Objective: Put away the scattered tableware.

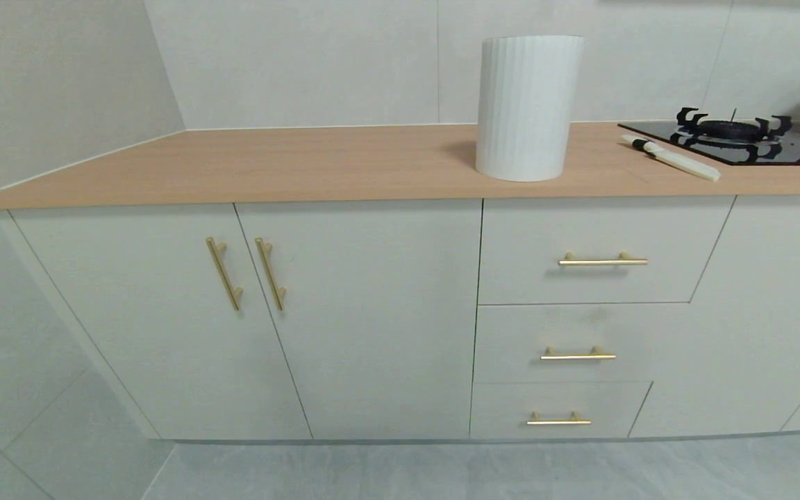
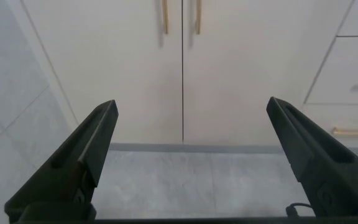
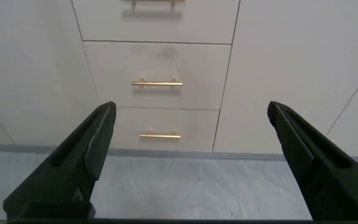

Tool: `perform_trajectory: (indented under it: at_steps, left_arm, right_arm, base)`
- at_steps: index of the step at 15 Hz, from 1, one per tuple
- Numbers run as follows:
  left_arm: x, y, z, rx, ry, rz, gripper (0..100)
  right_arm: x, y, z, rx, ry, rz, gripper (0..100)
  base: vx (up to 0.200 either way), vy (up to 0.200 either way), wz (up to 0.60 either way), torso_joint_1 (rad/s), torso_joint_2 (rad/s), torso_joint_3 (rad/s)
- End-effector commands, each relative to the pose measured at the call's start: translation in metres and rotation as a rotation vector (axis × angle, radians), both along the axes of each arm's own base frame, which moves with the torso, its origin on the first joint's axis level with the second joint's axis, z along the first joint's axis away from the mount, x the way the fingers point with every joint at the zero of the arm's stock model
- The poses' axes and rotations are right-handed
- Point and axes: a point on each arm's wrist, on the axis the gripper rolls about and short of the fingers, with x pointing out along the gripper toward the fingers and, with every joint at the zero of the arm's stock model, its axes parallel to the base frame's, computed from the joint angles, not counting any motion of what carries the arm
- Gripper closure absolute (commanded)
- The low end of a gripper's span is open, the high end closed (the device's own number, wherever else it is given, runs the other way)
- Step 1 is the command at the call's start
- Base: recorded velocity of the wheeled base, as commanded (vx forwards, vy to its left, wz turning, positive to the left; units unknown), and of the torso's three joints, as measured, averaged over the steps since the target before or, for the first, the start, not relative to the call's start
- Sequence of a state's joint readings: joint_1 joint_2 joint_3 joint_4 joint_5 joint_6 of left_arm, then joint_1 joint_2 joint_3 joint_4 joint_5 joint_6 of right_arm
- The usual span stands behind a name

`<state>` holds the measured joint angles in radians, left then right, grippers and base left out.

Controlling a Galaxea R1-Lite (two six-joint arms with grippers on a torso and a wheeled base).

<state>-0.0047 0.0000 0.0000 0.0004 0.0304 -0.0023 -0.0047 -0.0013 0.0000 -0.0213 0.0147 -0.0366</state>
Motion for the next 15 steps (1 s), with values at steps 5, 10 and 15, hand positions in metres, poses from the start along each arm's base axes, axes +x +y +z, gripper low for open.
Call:
perform_trajectory:
  at_steps: [5, 10, 15]
  left_arm:
    - [0.0000, 0.0000, 0.0000, -0.001, 0.000, 0.000, 0]
    - [0.0000, 0.0000, 0.0000, -0.001, 0.000, 0.000, 0]
    - [0.0000, 0.0000, -0.0001, -0.001, 0.001, 0.000, 0]
  right_arm:
    - [0.0002, 0.0000, 0.0001, 0.000, 0.003, 0.001, 0]
    - [0.0002, 0.0000, 0.0001, 0.000, 0.003, 0.001, 0]
    - [0.0002, 0.0000, 0.0001, 0.000, 0.003, 0.001, 0]
  base:
    - [0.200, 0.000, 0.00, 0.005, 0.00, 0.005]
    - [0.200, 0.000, 0.00, 0.004, 0.00, 0.005]
    - [0.120, 0.000, 0.00, 0.001, 0.00, 0.000]
